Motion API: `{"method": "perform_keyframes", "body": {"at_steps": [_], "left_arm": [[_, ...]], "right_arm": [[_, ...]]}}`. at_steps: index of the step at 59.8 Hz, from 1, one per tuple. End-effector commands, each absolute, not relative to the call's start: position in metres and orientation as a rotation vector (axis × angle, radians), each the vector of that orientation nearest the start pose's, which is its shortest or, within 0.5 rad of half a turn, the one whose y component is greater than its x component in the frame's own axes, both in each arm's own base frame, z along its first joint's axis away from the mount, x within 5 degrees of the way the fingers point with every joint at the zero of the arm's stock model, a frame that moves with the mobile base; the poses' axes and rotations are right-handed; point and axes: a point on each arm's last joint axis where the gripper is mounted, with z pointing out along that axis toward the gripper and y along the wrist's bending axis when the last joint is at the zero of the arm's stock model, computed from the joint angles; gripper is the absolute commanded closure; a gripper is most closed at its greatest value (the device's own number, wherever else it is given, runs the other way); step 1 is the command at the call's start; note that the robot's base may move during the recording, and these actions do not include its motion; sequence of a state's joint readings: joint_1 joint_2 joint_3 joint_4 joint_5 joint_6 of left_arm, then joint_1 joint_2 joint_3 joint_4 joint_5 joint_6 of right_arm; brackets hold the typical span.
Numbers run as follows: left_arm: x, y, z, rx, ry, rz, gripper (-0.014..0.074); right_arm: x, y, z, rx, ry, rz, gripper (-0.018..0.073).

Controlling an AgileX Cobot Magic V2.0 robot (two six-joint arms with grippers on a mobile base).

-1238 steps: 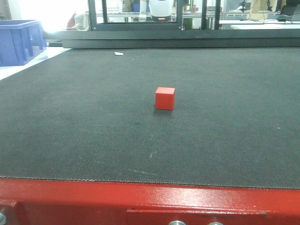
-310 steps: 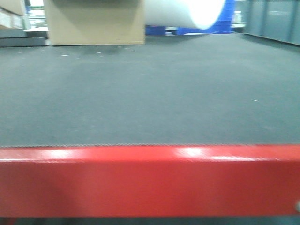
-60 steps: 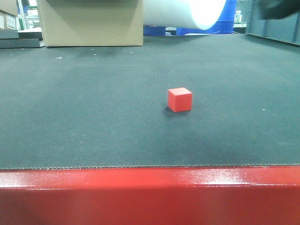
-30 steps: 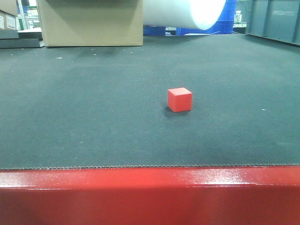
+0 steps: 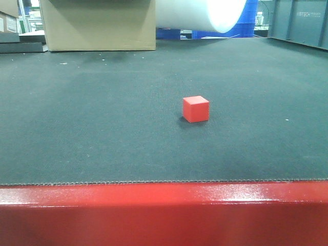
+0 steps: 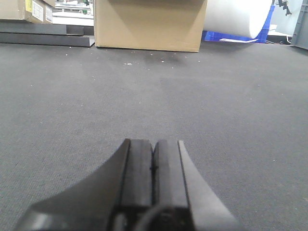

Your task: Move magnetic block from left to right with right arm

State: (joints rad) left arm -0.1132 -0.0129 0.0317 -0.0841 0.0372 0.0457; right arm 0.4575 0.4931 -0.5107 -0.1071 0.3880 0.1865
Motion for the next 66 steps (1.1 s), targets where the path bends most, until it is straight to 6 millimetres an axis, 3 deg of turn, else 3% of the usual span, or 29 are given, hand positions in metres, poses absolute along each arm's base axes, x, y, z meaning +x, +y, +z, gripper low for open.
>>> {"method": "perform_keyframes", "body": {"at_steps": [1, 14, 25, 48, 66], "left_arm": [[0.055, -0.006, 0.205, 0.055, 1.457, -0.123, 0.0713], [0.055, -0.006, 0.205, 0.055, 1.457, -0.123, 0.0713], [0.055, -0.006, 0.205, 0.055, 1.457, -0.123, 0.0713], [0.055, -0.006, 0.205, 0.055, 1.457, -0.123, 0.0713], [0.055, -0.006, 0.205, 0.055, 1.457, -0.123, 0.0713]], "right_arm": [[0.08, 0.03, 0.32, -0.266, 1.666, 0.308, 0.0474], [0.048, 0.007, 0.277, -0.095, 1.565, 0.19, 0.0474], [0.043, 0.004, 0.247, -0.004, 1.499, 0.156, 0.0474], [0.055, 0.001, 0.212, 0.086, 1.411, 0.131, 0.0474], [0.054, 0.0, 0.212, 0.037, 1.418, 0.037, 0.0474]]}}
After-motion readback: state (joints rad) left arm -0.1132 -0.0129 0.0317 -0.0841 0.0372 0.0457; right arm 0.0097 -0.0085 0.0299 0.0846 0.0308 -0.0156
